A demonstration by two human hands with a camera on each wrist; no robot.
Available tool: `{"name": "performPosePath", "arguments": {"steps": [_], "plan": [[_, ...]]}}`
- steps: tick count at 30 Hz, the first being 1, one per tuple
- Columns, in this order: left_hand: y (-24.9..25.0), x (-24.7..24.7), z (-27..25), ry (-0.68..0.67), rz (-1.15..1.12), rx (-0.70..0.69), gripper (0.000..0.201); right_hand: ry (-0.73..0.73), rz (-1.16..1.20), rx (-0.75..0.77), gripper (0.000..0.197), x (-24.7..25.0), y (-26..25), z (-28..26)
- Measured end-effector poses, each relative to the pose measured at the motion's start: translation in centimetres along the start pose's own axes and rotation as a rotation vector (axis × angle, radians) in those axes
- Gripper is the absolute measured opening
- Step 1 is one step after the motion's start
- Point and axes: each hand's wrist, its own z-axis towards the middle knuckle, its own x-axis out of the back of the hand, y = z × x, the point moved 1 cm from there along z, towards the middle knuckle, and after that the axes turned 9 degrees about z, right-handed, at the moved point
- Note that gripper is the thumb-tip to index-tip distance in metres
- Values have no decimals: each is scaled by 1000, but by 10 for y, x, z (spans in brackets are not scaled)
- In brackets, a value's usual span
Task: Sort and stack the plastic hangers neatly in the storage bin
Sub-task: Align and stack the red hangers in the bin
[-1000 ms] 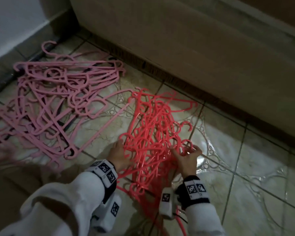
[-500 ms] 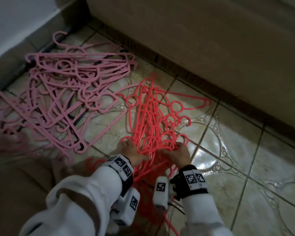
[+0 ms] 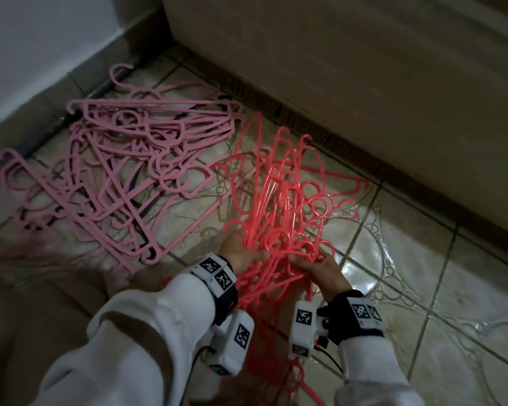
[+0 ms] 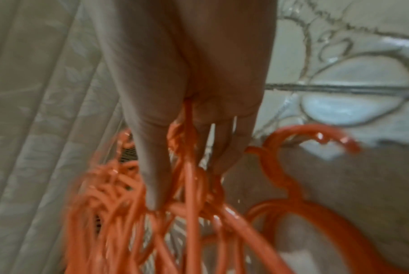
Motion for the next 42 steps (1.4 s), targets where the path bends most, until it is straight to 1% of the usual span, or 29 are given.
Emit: {"name": "performPosePath", "arguments": {"steps": [3,5,7,8,10,11,14,18,22,25,28,31,32,34,37,39,42], "plan": [[16,4,-11,11,-55,-126,62,-14,41,85,36,-1,-15,-7],[28,11,-26,19,-56,-221,54,-31,16,151,37,-1,-30,-14],[32,19,-33,24,-45,-295,49,-45,-32,243,33,-4,-48,-21],[35,23,-36,39,-50,-313,43,-48,-48,287,31,-6,-57,-25],[40,32,-40,68,-66,-352,22,-66,-67,372,29,-13,-76,-36],[43,37,-42,84,-68,-377,17,-76,-74,410,29,-18,-86,-41],[57,53,-58,105,-91,-489,14,-117,-96,532,30,-31,-116,-59],[75,80,-85,187,-88,-633,17,-187,-175,647,25,-52,-157,-86],[87,116,-110,263,-40,-688,23,-235,-204,746,25,-79,-189,-112],[91,151,-136,357,-16,-710,23,-247,-225,814,28,-110,-211,-133],[90,186,-164,448,-8,-748,25,-295,-213,878,28,-144,-232,-157],[84,217,-194,535,-39,-750,50,-361,-252,929,28,-181,-251,-182],[82,229,-207,552,-63,-769,49,-384,-261,947,28,-195,-258,-192],[76,252,-235,584,-104,-800,29,-436,-282,982,28,-224,-269,-212],[60,289,-281,677,-113,-857,17,-537,-291,1034,27,-274,-280,-244],[40,316,-308,739,-127,-861,11,-604,-308,1045,26,-310,-279,-263],[-6,349,-345,817,-142,-806,7,-692,-352,1072,27,-368,-260,-288]]}}
